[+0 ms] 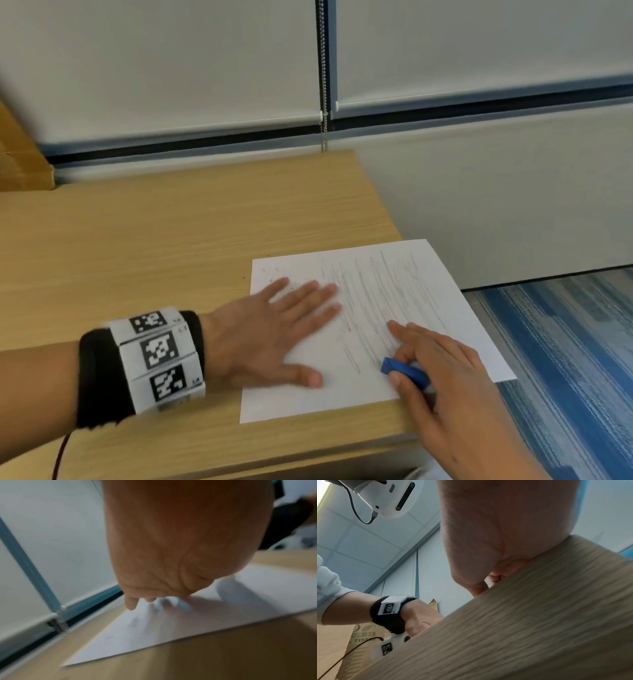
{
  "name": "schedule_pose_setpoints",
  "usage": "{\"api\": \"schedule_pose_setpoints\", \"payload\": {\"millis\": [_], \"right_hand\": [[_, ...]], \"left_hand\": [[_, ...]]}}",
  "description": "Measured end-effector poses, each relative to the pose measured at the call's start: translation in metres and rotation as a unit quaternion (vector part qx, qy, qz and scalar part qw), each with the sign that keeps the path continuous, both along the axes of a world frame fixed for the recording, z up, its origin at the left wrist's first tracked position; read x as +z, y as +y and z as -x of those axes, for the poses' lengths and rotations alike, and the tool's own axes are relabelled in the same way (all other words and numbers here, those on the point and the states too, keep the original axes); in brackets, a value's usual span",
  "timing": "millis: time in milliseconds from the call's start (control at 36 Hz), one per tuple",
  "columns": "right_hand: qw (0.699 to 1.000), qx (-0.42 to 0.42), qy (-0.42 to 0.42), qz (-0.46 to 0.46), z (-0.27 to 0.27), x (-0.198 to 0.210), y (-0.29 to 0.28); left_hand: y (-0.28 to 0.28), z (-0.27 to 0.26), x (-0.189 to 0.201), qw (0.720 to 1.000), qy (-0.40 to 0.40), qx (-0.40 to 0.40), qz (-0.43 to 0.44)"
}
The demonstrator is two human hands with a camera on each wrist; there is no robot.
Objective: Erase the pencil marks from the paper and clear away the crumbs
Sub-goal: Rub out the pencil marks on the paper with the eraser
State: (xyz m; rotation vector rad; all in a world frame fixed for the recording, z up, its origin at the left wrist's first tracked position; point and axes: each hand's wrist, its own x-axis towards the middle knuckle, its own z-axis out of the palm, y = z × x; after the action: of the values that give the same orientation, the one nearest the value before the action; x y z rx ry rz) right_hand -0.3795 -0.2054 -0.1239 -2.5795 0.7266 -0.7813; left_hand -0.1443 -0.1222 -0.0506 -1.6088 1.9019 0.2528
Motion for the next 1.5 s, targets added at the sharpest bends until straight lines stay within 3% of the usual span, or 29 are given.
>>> {"api": "schedule_pose_setpoints", "payload": {"millis": [111, 278, 333, 472, 528, 611, 806, 861, 944, 1000, 1194, 1500], "right_hand": [[1.0, -0.001, -0.005, 0.007, 0.0, -0.003, -0.001], [1.0, 0.001, 0.009, -0.001, 0.002, -0.004, -0.001], [1.0, 0.001, 0.007, -0.002, 0.002, -0.003, 0.0], [1.0, 0.002, 0.011, -0.003, 0.001, -0.001, 0.001], [1.0, 0.0, 0.015, 0.002, 0.001, 0.0, 0.001], [1.0, 0.004, 0.02, 0.005, 0.002, 0.0, 0.0], [1.0, -0.004, 0.017, 0.008, 0.002, -0.002, 0.0], [1.0, -0.005, 0.018, 0.002, 0.002, -0.001, 0.001], [1.0, -0.001, 0.019, -0.004, 0.002, 0.0, 0.001], [1.0, 0.002, 0.023, -0.008, 0.002, 0.002, 0.001], [0.999, -0.008, 0.038, -0.019, 0.001, 0.003, 0.002], [0.997, -0.004, 0.079, 0.002, -0.004, 0.021, 0.0]], "left_hand": [[0.006, 0.021, -0.008, 0.997, 0.037, -0.061, 0.0], [0.002, -0.022, -0.003, 0.995, -0.017, 0.096, 0.007], [0.002, -0.025, 0.0, 0.994, -0.025, 0.104, 0.006], [0.004, 0.018, -0.003, 0.996, 0.074, -0.052, 0.008], [-0.001, 0.026, -0.011, 0.991, 0.115, -0.071, 0.002], [-0.013, 0.015, -0.016, 0.99, 0.133, -0.04, 0.014], [-0.025, -0.028, -0.006, 0.983, 0.069, 0.169, 0.028], [-0.022, -0.023, -0.006, 0.986, 0.073, 0.144, 0.04], [-0.014, 0.001, -0.012, 0.992, 0.12, 0.028, 0.032], [-0.008, 0.011, -0.016, 0.989, 0.144, -0.008, 0.018], [-0.014, -0.028, 0.015, 0.989, 0.068, 0.133, 0.002], [-0.033, -0.037, 0.006, 0.971, 0.113, 0.201, 0.068]]}}
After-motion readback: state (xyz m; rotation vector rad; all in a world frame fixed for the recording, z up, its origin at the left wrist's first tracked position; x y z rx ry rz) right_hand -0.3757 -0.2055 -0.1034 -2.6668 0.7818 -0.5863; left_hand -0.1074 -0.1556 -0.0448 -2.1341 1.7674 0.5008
